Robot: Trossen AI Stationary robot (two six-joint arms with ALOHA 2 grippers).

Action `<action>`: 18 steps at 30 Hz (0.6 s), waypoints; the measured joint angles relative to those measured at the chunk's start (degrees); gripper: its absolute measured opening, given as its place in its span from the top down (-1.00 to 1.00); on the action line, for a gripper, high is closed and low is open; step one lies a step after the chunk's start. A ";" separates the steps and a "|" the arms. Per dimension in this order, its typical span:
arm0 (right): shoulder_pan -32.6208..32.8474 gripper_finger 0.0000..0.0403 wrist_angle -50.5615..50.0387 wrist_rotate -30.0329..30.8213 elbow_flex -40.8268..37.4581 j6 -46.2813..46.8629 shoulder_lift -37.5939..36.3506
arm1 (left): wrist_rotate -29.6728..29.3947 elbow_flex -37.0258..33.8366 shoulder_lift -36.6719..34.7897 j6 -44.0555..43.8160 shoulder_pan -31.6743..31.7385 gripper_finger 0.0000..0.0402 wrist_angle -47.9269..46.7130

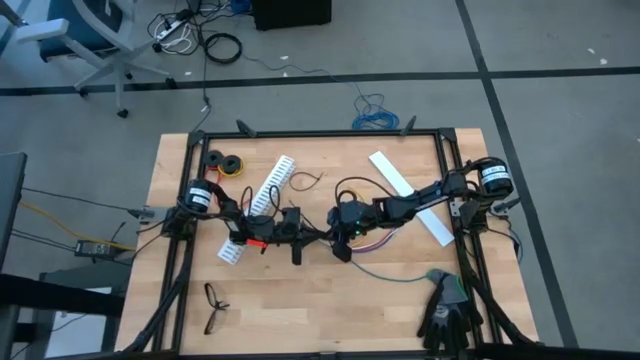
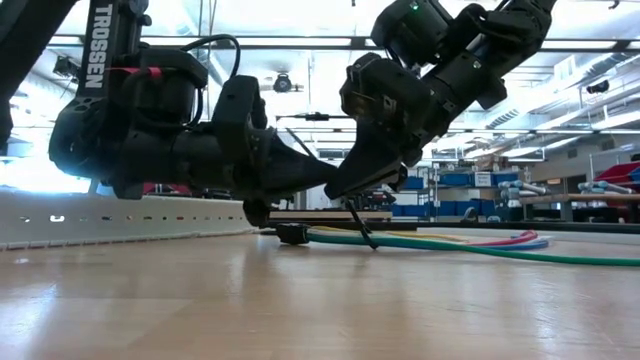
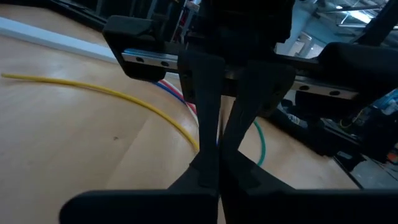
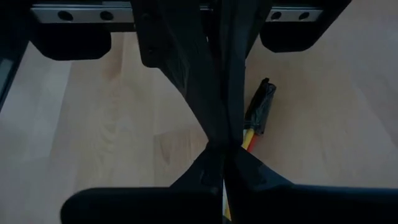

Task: Ziptie cables
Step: Wrap the cable wires with the black zip tie

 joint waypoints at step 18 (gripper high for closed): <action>0.30 1.00 0.10 0.10 0.00 -0.59 0.00 | -0.63 0.04 0.00 -0.07 -0.02 1.00 0.00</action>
